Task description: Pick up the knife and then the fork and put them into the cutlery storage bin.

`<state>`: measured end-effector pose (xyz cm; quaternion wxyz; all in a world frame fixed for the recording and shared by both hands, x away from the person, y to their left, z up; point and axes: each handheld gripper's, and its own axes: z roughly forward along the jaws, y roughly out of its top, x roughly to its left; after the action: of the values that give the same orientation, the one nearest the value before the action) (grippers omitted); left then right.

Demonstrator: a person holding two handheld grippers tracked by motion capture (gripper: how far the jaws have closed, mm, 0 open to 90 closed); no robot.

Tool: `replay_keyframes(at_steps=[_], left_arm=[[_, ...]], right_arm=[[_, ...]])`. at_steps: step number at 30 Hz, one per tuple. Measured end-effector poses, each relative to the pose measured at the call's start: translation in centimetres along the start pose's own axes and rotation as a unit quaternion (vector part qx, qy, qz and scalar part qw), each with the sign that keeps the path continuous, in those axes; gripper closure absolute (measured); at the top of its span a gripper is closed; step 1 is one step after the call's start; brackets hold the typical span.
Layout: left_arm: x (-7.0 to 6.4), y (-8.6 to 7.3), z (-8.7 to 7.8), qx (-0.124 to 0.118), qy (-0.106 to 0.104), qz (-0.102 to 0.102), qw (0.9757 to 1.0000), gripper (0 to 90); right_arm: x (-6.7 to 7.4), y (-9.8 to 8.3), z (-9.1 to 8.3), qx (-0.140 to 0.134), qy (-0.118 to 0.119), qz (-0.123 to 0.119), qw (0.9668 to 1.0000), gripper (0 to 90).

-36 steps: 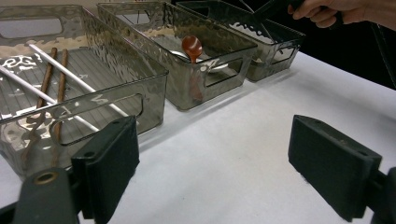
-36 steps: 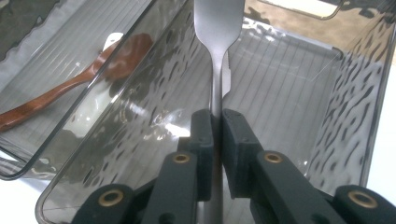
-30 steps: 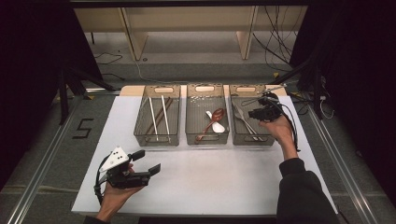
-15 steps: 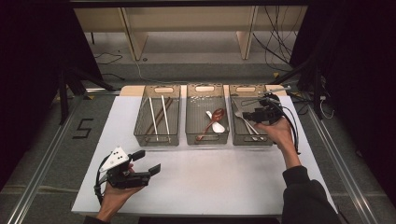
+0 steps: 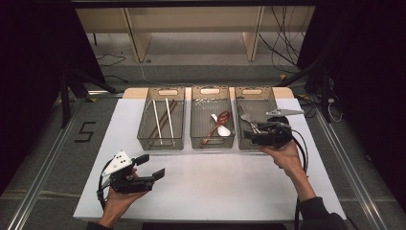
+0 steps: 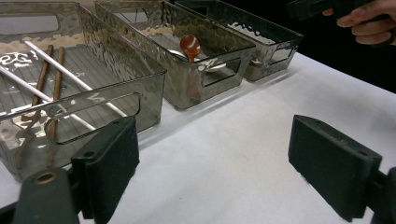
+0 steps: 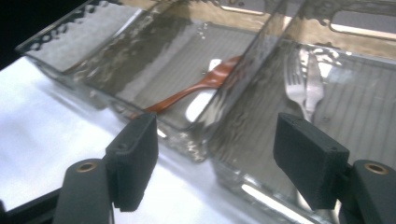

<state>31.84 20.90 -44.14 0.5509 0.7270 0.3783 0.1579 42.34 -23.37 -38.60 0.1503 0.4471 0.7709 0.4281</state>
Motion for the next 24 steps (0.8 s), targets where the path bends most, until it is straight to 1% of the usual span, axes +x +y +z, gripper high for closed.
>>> replay_keyframes(at_steps=[6, 8, 11, 13, 15, 21, 24], left_arm=[[0.0, 0.0, 0.1, 0.002, -0.001, -0.002, 1.0000, 15.8], [0.0, 0.0, 0.1, 0.004, -0.002, 0.001, 1.0000, 15.8], [0.0, 0.0, 0.1, 0.004, -0.004, 0.000, 1.0000, 15.8], [-0.1, 0.0, 0.1, 0.004, -0.004, 0.000, 1.0000, 15.8], [-0.1, 0.0, 0.1, 0.004, -0.004, 0.000, 1.0000, 15.8], [-0.1, 0.0, 0.1, 0.005, -0.006, 0.001, 1.0000, 15.8], [-0.1, 0.0, 0.1, 0.005, -0.006, 0.001, 1.0000, 15.8]], right_arm=[[1.9, -2.0, -1.4, -0.037, 0.028, -0.010, 0.9989, 29.1], [2.4, -2.7, -1.7, -0.041, 0.037, -0.013, 0.9984, 27.9], [3.0, -3.5, -2.0, -0.044, 0.045, -0.016, 0.9979, 26.4], [3.4, -3.8, -2.2, -0.045, 0.045, -0.022, 0.9978, 25.7], [3.7, -4.1, -2.4, -0.048, 0.051, -0.019, 0.9974, 25.7], [4.4, -5.0, -2.4, -0.058, 0.057, -0.028, 0.9963, 25.7], [4.6, -5.5, -2.5, -0.064, 0.062, -0.025, 0.9957, 25.8]])
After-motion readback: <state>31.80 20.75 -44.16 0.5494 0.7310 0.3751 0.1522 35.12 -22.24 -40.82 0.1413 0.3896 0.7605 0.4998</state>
